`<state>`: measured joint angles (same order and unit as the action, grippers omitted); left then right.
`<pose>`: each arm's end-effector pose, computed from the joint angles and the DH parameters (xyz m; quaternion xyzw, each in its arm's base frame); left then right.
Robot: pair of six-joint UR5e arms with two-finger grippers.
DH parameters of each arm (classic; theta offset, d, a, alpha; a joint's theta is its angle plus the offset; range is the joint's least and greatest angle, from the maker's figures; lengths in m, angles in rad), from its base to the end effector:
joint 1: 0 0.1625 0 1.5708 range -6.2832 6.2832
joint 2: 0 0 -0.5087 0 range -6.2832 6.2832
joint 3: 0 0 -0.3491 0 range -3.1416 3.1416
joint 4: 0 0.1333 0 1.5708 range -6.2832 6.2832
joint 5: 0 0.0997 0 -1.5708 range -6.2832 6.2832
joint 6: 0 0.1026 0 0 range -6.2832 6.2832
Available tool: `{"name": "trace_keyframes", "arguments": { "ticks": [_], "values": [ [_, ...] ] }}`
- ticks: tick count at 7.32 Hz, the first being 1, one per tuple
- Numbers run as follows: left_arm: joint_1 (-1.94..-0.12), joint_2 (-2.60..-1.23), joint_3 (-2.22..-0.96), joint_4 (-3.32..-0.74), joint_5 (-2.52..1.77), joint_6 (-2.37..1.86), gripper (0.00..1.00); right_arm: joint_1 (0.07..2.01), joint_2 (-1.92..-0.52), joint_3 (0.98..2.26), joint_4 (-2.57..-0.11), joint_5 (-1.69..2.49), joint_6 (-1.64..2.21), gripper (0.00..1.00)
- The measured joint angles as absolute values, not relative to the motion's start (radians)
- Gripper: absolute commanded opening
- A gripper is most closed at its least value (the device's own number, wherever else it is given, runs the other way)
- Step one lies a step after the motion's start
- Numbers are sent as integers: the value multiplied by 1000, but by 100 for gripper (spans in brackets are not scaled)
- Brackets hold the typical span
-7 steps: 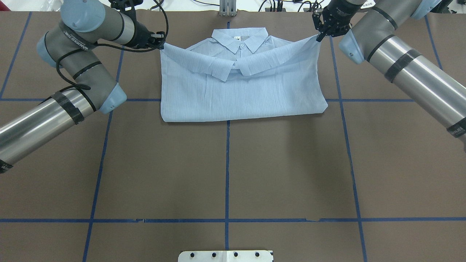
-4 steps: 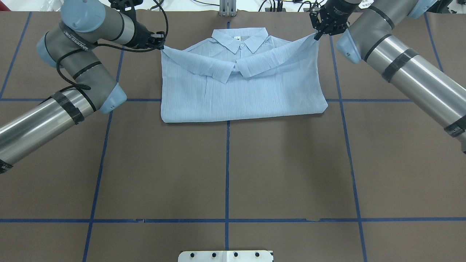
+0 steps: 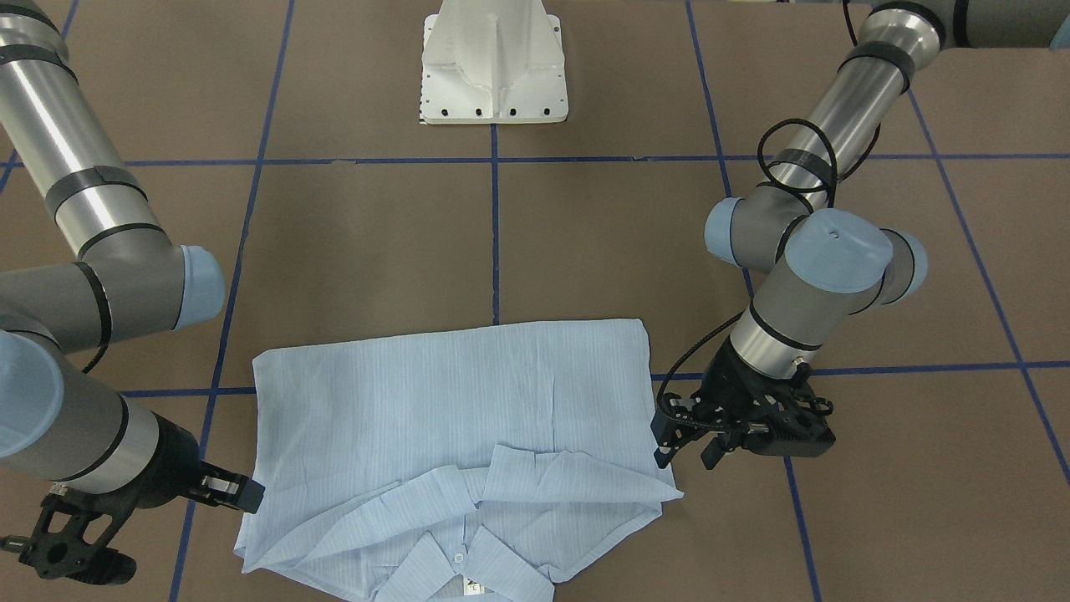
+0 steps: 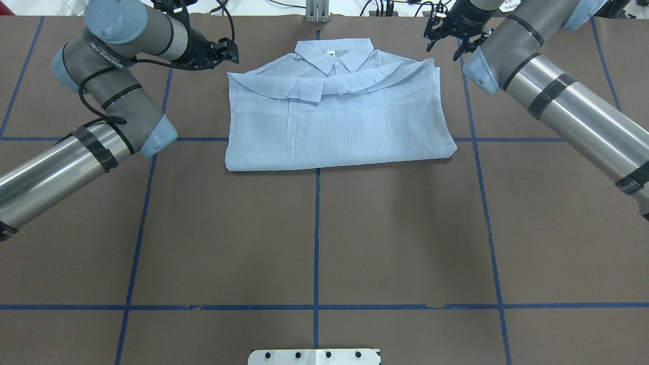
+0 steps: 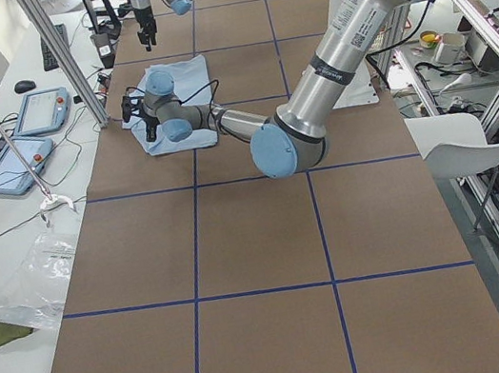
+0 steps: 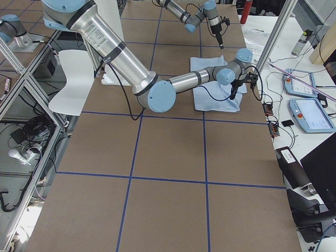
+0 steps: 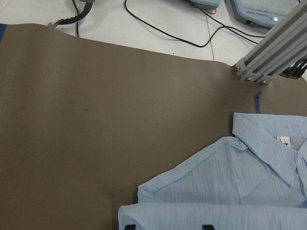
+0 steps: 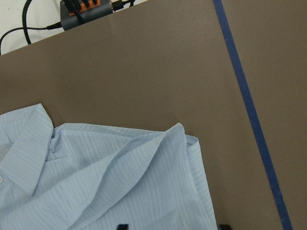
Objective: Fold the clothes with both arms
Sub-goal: 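Move the right gripper down to the folded shirt's side edge and grasp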
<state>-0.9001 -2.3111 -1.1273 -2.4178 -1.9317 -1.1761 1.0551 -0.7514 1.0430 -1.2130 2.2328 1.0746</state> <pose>0.4247 -0.6914 0.3850 0.2007 0.5157 -0.1128 0.8252 -0.3504 -0.7605 0.4136 -0.0087 -0.4311 0.1476 0.8901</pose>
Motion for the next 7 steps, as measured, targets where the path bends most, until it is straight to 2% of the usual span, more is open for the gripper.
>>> {"name": "trace_keyframes", "arguments": {
  "ticks": [5,6,7],
  "values": [
    [-900,-2301,-1178,-2406,-1937,-1229,100,933,-1014,1323,-1207,2233,1059,98],
    [-900,-2301,-1185,-2405,-1937,-1243,100,910,-1053,1351,-1207,2229,1059,93],
    [-899,-2300,-1189,-2406,-1938,-1256,100,893,-1069,1359,-1208,2224,1059,81]
  ]
}}
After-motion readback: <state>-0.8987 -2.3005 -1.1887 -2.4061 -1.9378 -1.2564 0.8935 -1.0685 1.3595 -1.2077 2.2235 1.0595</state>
